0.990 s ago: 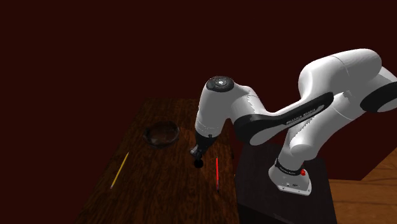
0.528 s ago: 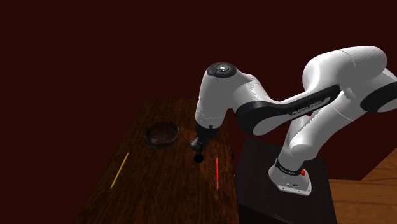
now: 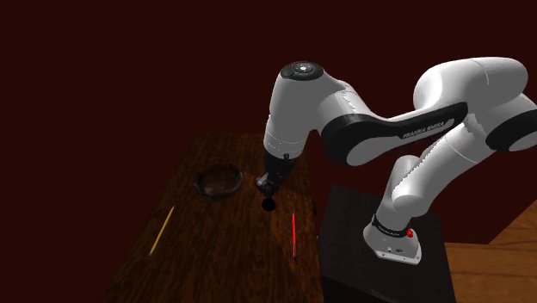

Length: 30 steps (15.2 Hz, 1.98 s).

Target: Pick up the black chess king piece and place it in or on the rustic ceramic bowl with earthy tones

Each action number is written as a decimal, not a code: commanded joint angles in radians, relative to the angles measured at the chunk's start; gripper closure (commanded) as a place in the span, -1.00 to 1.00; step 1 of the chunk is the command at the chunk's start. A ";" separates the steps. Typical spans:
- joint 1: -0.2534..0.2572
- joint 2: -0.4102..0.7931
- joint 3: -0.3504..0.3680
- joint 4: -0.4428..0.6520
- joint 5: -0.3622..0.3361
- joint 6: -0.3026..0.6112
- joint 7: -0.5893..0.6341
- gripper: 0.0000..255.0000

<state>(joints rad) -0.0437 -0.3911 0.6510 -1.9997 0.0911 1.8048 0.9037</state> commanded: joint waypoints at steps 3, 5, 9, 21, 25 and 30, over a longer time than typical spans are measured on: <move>-0.005 0.010 -0.003 0.061 -0.007 -0.053 -0.001 1.00; -0.018 0.038 -0.005 0.086 -0.023 -0.053 -0.009 1.00; -0.063 0.157 -0.005 0.185 -0.090 -0.050 -0.034 1.00; -0.082 0.607 -0.009 0.658 -0.354 -0.156 -0.069 1.00; -0.034 0.763 -0.031 0.858 -0.437 -0.218 -0.092 1.00; -0.065 0.729 -0.031 0.741 -0.417 -0.132 -0.085 1.00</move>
<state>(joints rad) -0.1014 0.3466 0.6199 -1.2332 -0.3305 1.6544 0.8171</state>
